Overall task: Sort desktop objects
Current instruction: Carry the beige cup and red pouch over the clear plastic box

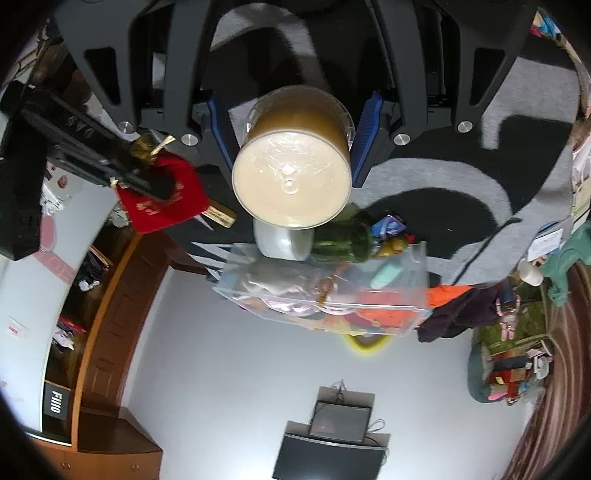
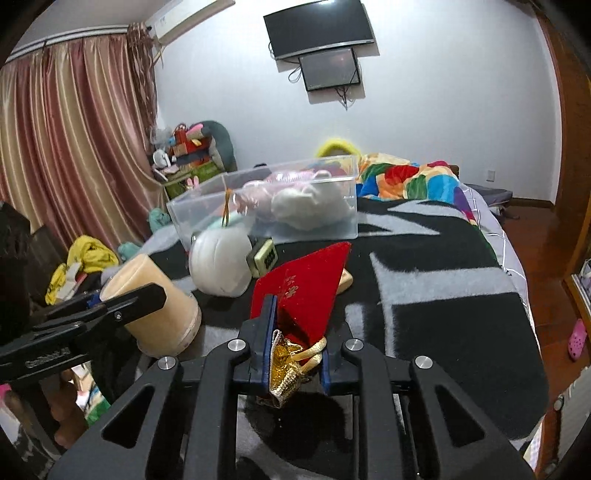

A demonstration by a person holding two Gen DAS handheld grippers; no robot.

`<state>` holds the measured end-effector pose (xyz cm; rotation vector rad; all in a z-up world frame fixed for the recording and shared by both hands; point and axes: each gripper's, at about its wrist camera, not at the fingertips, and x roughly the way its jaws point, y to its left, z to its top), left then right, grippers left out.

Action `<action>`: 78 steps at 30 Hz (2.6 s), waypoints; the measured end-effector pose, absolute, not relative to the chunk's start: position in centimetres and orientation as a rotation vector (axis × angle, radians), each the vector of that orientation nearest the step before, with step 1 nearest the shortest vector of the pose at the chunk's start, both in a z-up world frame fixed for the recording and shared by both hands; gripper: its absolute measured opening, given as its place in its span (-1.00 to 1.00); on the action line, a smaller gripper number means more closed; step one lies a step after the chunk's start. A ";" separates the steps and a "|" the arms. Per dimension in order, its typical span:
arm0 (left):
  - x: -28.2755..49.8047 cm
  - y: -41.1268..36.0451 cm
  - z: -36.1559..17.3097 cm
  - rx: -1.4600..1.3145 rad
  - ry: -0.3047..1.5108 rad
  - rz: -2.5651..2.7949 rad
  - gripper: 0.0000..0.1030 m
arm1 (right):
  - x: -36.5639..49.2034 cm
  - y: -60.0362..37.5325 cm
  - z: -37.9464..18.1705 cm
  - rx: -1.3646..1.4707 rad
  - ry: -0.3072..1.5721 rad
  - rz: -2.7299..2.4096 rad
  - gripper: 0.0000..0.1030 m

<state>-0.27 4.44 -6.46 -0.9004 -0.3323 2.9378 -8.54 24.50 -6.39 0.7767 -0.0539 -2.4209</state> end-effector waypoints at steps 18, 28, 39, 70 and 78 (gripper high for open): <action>0.3 -0.8 -3.9 -0.861 -0.369 3.089 0.10 | -11.6 24.8 -1.4 0.657 -0.068 -2.440 -0.67; -1.8 -2.9 -1.3 -0.809 -0.350 3.116 0.10 | -14.3 23.0 0.4 0.614 -0.026 -2.440 -0.67; -8.7 -4.2 1.1 -0.747 -0.377 3.040 0.10 | -18.4 20.0 1.1 0.591 -0.015 -2.422 -0.67; -18.1 -5.1 -3.9 -0.955 -0.265 3.033 0.09 | -24.2 12.1 -4.0 0.723 0.154 -2.430 -0.65; -18.6 -4.1 -5.1 -1.004 -0.174 3.044 0.09 | -23.4 11.1 -4.9 0.712 0.266 -2.439 -0.58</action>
